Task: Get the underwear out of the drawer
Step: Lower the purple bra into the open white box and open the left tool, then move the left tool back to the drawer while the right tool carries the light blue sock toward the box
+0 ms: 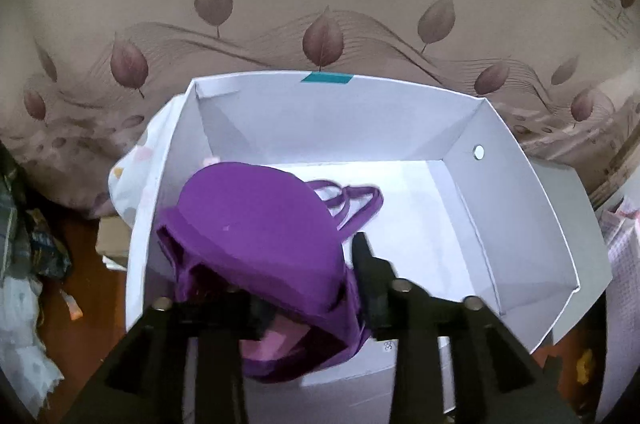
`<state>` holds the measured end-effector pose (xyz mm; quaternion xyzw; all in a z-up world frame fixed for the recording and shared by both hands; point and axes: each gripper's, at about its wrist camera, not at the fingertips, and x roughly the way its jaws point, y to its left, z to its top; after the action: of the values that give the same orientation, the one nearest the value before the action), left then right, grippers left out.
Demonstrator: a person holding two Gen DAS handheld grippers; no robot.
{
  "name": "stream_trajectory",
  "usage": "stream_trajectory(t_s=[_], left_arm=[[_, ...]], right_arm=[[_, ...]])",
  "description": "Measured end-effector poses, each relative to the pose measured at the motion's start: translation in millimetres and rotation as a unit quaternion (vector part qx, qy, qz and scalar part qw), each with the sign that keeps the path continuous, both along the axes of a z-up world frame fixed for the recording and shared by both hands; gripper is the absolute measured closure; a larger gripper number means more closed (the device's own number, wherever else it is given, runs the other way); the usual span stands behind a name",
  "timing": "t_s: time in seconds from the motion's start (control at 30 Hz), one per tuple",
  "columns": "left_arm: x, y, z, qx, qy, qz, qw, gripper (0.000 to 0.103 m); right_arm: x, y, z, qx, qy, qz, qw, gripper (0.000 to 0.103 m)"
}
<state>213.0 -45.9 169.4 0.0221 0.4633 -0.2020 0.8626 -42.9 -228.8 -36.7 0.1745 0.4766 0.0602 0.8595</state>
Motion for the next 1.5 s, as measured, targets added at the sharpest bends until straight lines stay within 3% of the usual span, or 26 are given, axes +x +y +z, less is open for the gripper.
stream_trajectory(t_s=[0.2, 0.43, 0.63, 0.8, 0.97, 1.17, 1.37, 1.5], left_arm=[[-5.0, 1.5, 6.1, 0.014, -0.005, 0.002, 0.9999, 0.039], [-26.7, 11.7, 24.6, 0.002, -0.025, 0.002, 0.9997, 0.033], [-71.8, 22.6, 51.1, -0.007, -0.087, -0.01, 0.9962, 0.028], [-124.4, 38.2, 54.8, 0.043, -0.172, 0.017, 0.9839, 0.021], [-160.9, 56.4, 23.2, 0.069, -0.203, 0.041, 0.976, 0.018], [-173.2, 76.6, -38.7, 0.058, -0.149, 0.083, 0.9836, 0.018], [-181.8, 92.6, -85.0, 0.08, -0.143, 0.137, 0.9769, 0.017], [-180.6, 104.8, -107.8, 0.068, -0.124, 0.165, 0.9761, 0.016]], right_arm=[[0.3, 0.1, -0.7, -0.001, 0.001, 0.001, 1.0, 0.055], [0.0, 1.6, 0.7, -0.002, 0.0, 0.001, 1.0, 0.055], [-0.4, 2.4, 1.1, -0.007, -0.002, 0.001, 1.0, 0.055], [-0.8, 4.0, -1.7, -0.014, 0.0, -0.002, 1.0, 0.055], [-1.2, 5.3, -2.5, -0.025, -0.001, -0.004, 1.0, 0.055], [-2.5, 13.7, -3.2, -0.052, -0.002, -0.005, 0.999, 0.055], [-8.5, 26.6, 1.6, -0.082, -0.016, 0.005, 0.997, 0.055], [-12.0, 32.9, 4.3, -0.102, -0.021, 0.009, 0.995, 0.055]])
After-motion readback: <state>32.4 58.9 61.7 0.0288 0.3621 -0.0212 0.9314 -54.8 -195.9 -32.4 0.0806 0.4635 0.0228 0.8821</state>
